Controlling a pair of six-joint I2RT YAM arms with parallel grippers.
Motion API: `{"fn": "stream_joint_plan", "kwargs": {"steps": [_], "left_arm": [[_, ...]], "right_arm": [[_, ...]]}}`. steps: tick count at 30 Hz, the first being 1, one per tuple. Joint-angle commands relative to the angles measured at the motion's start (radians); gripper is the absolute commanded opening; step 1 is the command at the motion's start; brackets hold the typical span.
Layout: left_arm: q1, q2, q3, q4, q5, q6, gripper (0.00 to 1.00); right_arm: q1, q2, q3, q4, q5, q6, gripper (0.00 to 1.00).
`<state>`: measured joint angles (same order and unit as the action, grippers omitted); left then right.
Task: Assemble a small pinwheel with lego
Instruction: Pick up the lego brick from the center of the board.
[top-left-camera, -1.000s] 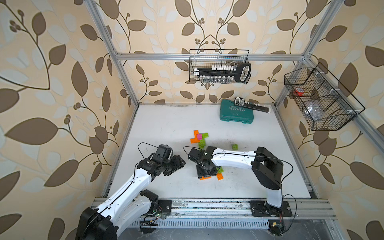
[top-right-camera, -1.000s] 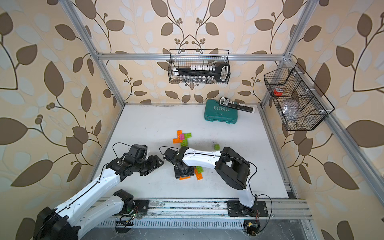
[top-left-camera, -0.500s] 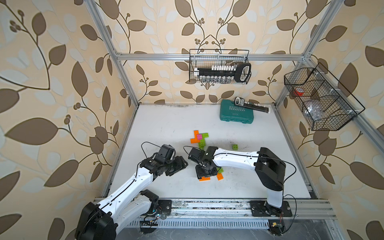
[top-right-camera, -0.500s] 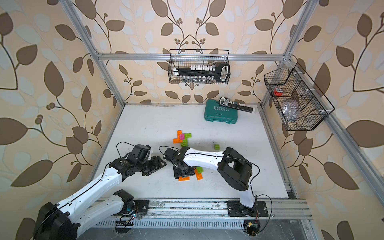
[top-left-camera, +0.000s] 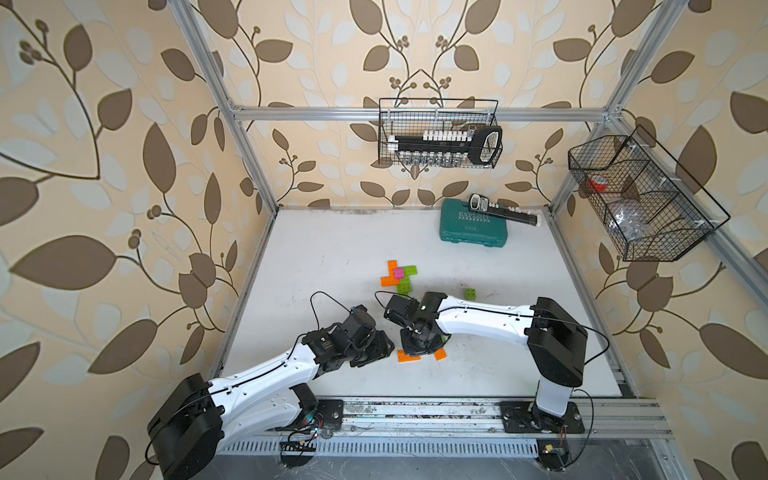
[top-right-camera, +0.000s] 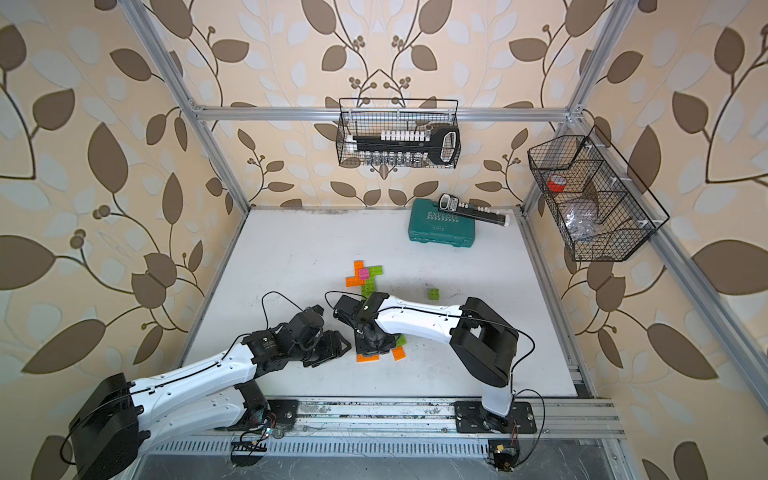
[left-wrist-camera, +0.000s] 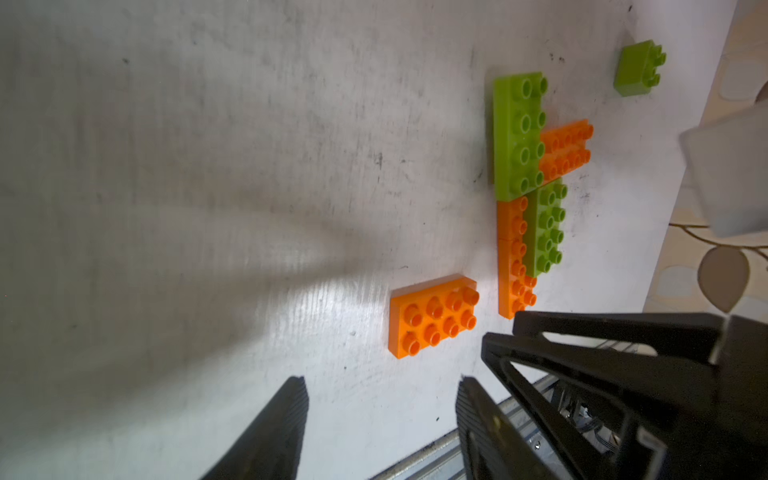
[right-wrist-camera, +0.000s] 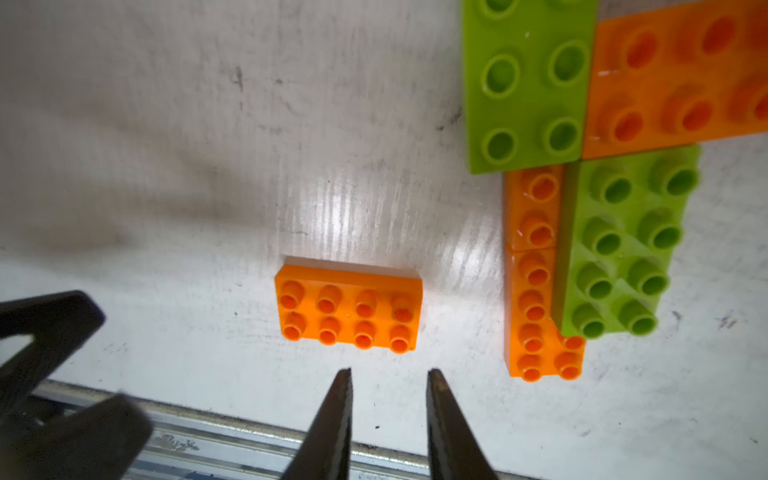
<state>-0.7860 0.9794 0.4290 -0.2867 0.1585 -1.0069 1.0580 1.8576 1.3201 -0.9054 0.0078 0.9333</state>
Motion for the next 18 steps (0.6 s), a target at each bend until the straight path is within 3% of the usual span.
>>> {"fn": "stream_joint_plan", "kwargs": {"steps": [1,18], "left_arm": [[0.001,0.007,0.027,0.038,-0.029,-0.009,0.60],[0.004,0.035,0.016,0.072,-0.007,-0.001,0.60]], "right_arm": [[-0.004,0.038,0.008,-0.033,0.013,0.021,0.24],[-0.008,0.084,0.024,-0.037,-0.005,0.032,0.19]]}}
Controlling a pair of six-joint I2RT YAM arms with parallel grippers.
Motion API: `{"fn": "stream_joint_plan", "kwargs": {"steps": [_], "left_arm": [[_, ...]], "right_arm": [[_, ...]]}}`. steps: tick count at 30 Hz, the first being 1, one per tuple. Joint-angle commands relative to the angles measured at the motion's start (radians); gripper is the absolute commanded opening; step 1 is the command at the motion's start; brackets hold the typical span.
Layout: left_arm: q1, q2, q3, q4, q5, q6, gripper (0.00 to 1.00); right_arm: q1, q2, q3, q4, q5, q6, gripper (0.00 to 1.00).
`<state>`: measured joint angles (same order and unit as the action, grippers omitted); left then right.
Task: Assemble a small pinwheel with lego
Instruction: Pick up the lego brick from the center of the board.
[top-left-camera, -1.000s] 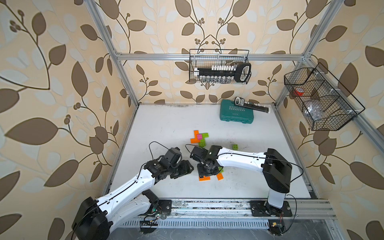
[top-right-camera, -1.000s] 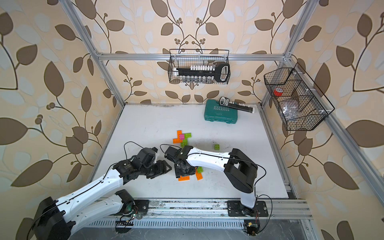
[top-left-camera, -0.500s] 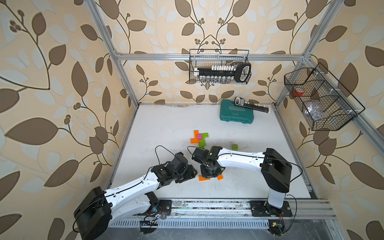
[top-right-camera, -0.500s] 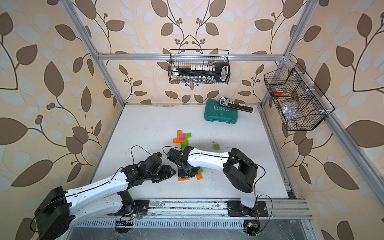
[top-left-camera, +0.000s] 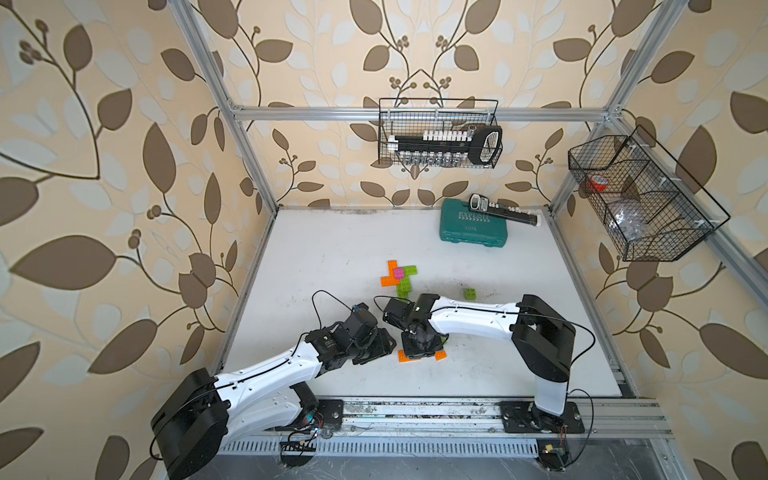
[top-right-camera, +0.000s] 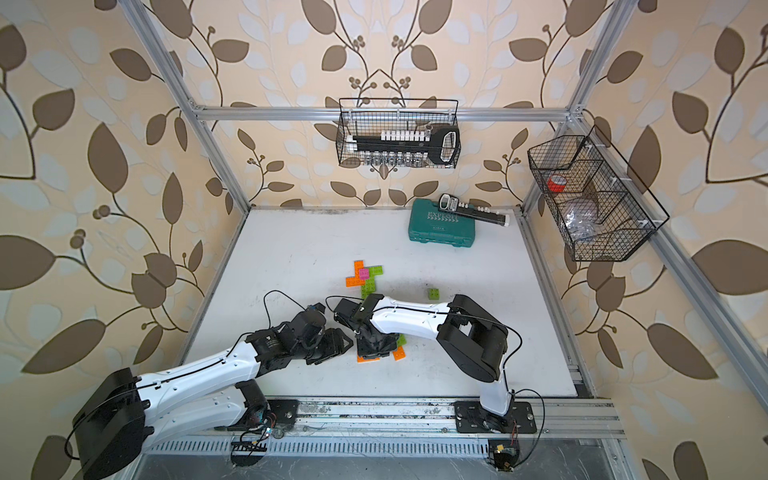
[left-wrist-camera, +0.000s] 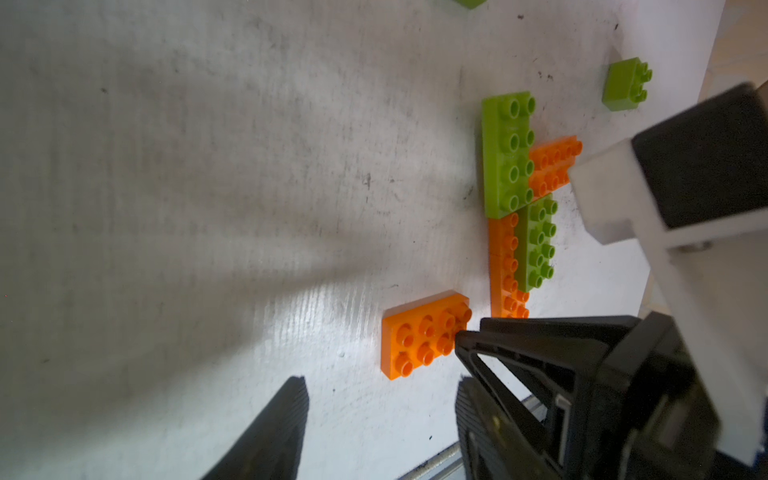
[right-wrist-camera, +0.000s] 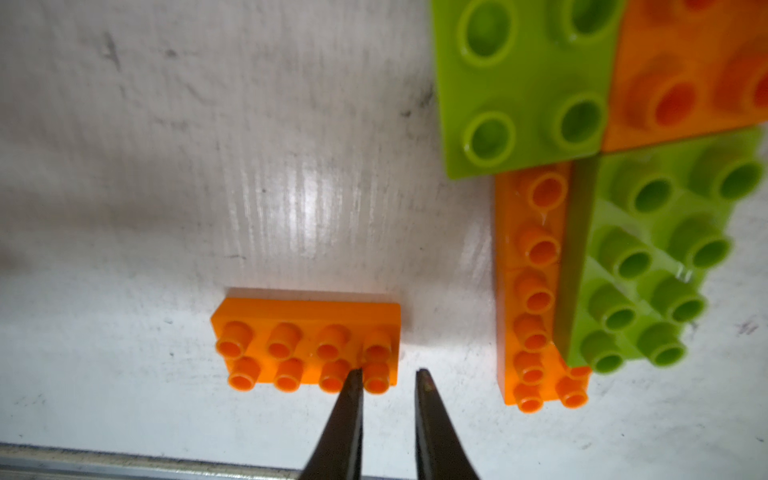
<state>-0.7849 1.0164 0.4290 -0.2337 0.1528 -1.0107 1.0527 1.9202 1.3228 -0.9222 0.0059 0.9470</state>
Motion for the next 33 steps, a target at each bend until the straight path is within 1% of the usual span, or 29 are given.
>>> {"fn": "stream_joint_plan", "kwargs": {"steps": [1,16,23,29,30,33], "left_arm": [[0.003,-0.002,0.013,0.020,0.000,0.003,0.60],[0.007,-0.006,0.012,0.005,-0.011,0.015,0.60],[0.014,-0.021,0.003,-0.005,-0.014,0.017,0.60],[0.016,-0.044,-0.008,-0.015,-0.025,0.014,0.60],[0.016,-0.047,-0.009,-0.014,-0.025,0.014,0.60],[0.015,-0.048,-0.009,-0.017,-0.026,0.017,0.60]], "right_arm": [[-0.003,0.027,0.021,-0.022,-0.003,0.017,0.18],[0.006,0.099,0.093,-0.149,0.071,-0.005,0.13],[0.010,0.134,0.109,-0.149,0.047,-0.029,0.11],[0.009,0.135,0.097,-0.119,0.022,-0.071,0.11],[0.009,0.135,0.093,-0.109,0.014,-0.113,0.11],[0.004,0.133,0.081,-0.088,0.003,-0.173,0.11]]}}
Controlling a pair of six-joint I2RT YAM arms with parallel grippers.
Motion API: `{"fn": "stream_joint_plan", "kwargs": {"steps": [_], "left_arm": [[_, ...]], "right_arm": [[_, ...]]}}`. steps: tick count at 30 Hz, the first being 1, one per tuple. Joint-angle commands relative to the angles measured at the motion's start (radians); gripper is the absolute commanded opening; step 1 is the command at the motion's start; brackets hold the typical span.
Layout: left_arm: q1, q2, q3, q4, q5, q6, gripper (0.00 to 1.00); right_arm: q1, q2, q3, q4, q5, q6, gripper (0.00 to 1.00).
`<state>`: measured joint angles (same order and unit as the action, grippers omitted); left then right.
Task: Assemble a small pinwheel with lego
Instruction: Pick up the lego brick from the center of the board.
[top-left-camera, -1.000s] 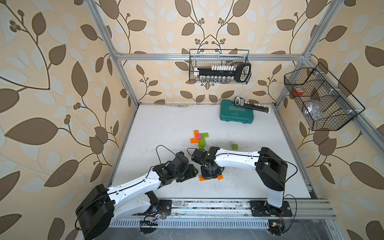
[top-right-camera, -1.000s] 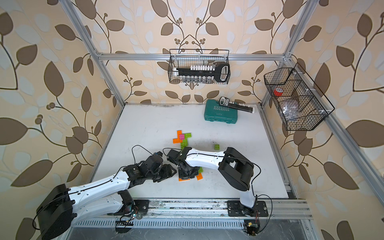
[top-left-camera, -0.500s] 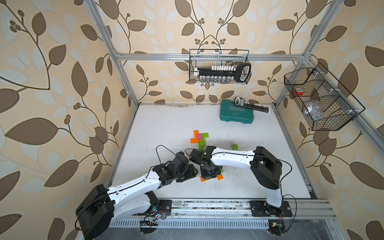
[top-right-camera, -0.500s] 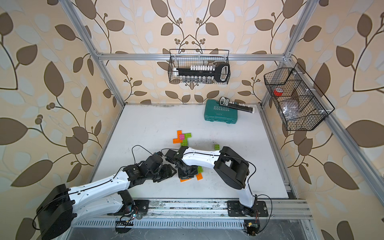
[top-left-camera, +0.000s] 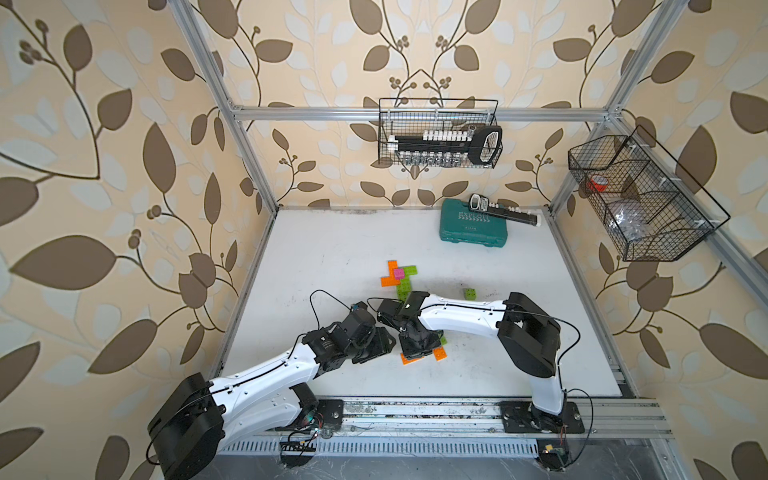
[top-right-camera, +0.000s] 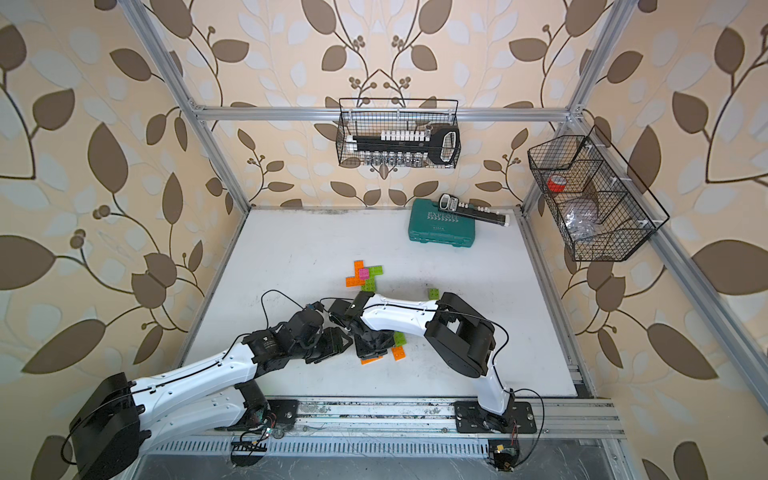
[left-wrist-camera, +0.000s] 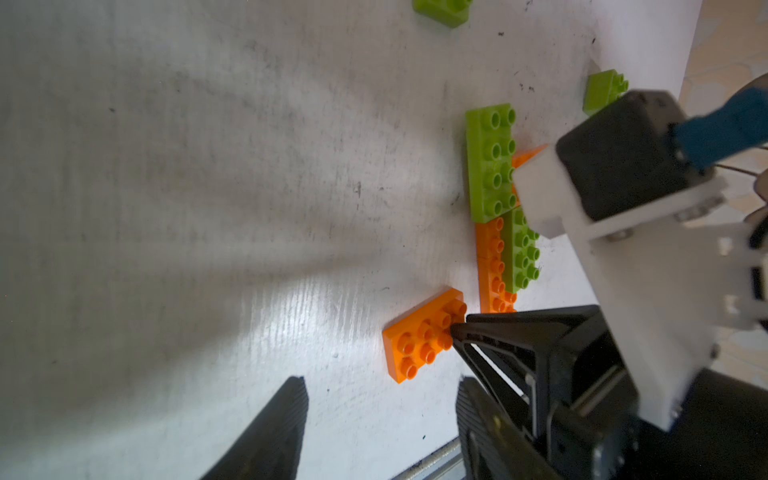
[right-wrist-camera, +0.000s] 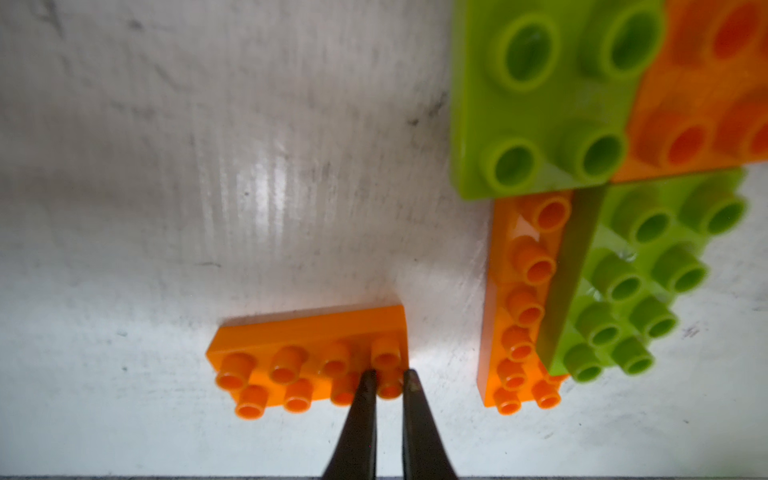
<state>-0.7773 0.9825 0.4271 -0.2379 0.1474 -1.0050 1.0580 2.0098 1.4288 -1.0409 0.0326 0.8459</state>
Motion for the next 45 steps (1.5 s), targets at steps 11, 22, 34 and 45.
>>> {"fn": "stream_joint_plan", "kwargs": {"steps": [11,22,34,45], "left_arm": [[0.008,-0.013,0.003,-0.031,-0.017,0.032,0.60],[0.009,-0.027,0.082,-0.152,-0.059,0.125,0.61],[0.030,-0.010,0.119,-0.098,-0.033,0.193,0.62],[-0.031,0.086,0.163,-0.079,-0.041,0.265,0.63]], "right_arm": [[-0.013,0.053,-0.084,0.091,-0.093,-0.167,0.11],[-0.023,0.024,-0.057,0.081,-0.095,-0.206,0.08],[-0.095,-0.077,-0.024,0.029,-0.110,-0.325,0.08],[-0.188,-0.069,0.029,-0.035,-0.125,-0.454,0.09]]}}
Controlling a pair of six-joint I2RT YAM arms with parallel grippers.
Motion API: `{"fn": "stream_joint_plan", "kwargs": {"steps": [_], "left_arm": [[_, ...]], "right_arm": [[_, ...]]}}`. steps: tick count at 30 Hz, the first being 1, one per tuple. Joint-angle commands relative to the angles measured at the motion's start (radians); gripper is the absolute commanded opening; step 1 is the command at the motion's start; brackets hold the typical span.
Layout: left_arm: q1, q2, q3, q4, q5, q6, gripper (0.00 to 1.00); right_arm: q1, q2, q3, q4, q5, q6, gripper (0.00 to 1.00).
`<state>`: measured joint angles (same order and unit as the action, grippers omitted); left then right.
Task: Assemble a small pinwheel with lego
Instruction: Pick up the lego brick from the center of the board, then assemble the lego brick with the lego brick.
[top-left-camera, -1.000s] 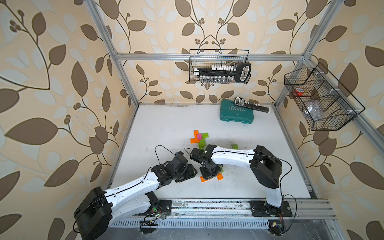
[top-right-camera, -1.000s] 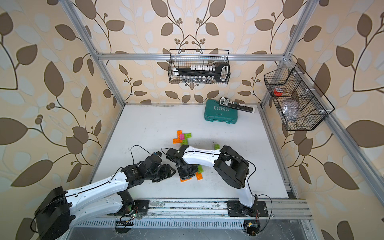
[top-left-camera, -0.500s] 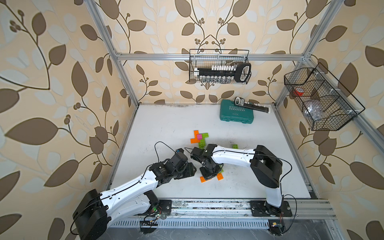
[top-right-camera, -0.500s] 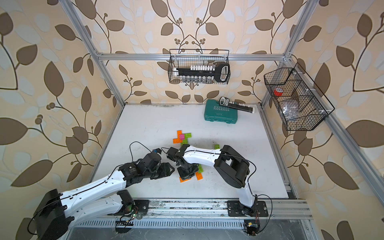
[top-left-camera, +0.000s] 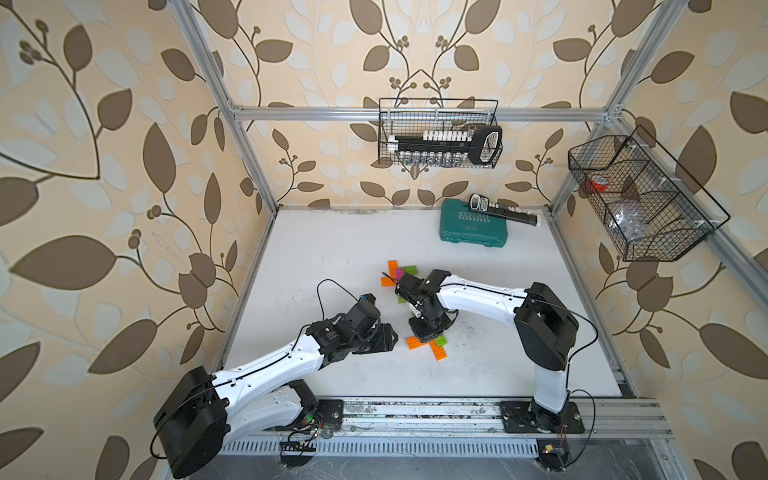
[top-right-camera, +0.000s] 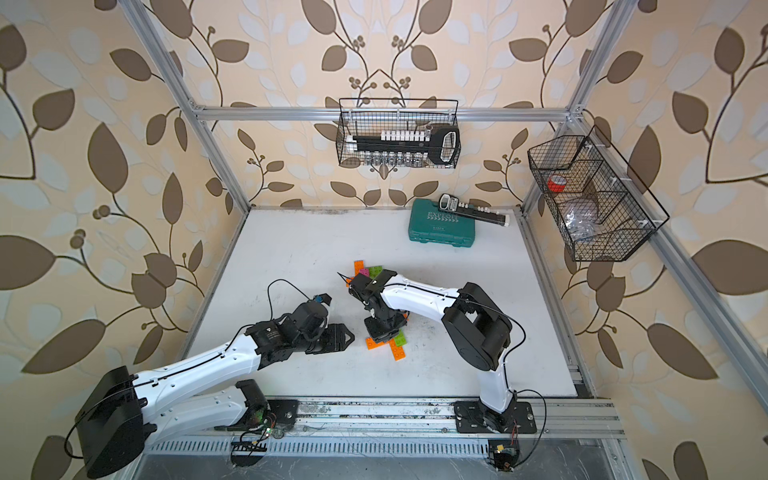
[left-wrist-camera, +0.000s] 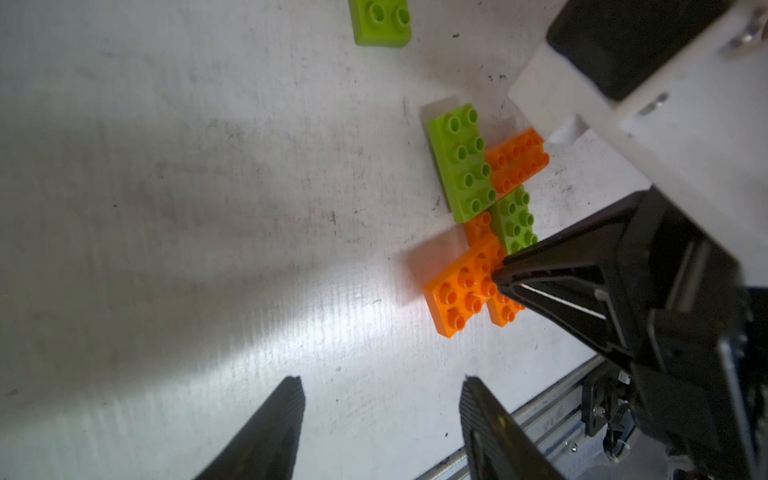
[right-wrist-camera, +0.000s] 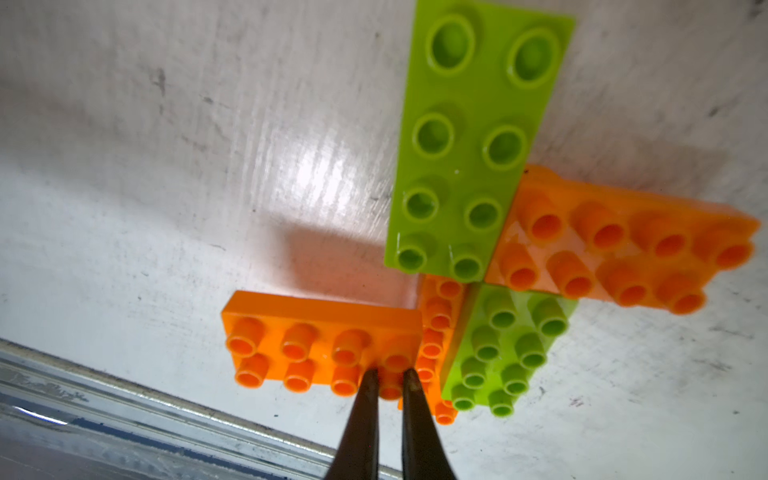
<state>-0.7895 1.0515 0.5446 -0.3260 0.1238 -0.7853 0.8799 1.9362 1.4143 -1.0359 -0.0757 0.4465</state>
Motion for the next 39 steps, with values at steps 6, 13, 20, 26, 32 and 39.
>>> {"fn": "stream_joint_plan", "kwargs": {"steps": [6,13,20,26,32,39], "left_arm": [[-0.075,0.057,0.062,0.015,-0.070,0.051,0.63],[-0.091,0.091,0.075,0.024,-0.092,0.049,0.62],[-0.091,0.106,0.078,0.018,-0.098,0.047,0.62],[-0.091,0.107,0.074,0.008,-0.103,0.041,0.62],[-0.091,0.097,0.072,0.005,-0.114,0.039,0.62],[-0.091,0.102,0.072,0.006,-0.113,0.038,0.62]], "right_arm": [[-0.042,0.034,0.072,-0.047,-0.037,-0.094,0.09],[-0.061,0.068,0.095,-0.061,-0.047,-0.123,0.09],[-0.063,0.086,0.094,-0.062,-0.049,-0.137,0.09],[-0.071,0.105,0.099,-0.060,-0.038,-0.158,0.09],[-0.082,0.116,0.098,-0.056,-0.032,-0.167,0.08],[-0.084,0.130,0.093,-0.054,-0.015,-0.170,0.08]]}}
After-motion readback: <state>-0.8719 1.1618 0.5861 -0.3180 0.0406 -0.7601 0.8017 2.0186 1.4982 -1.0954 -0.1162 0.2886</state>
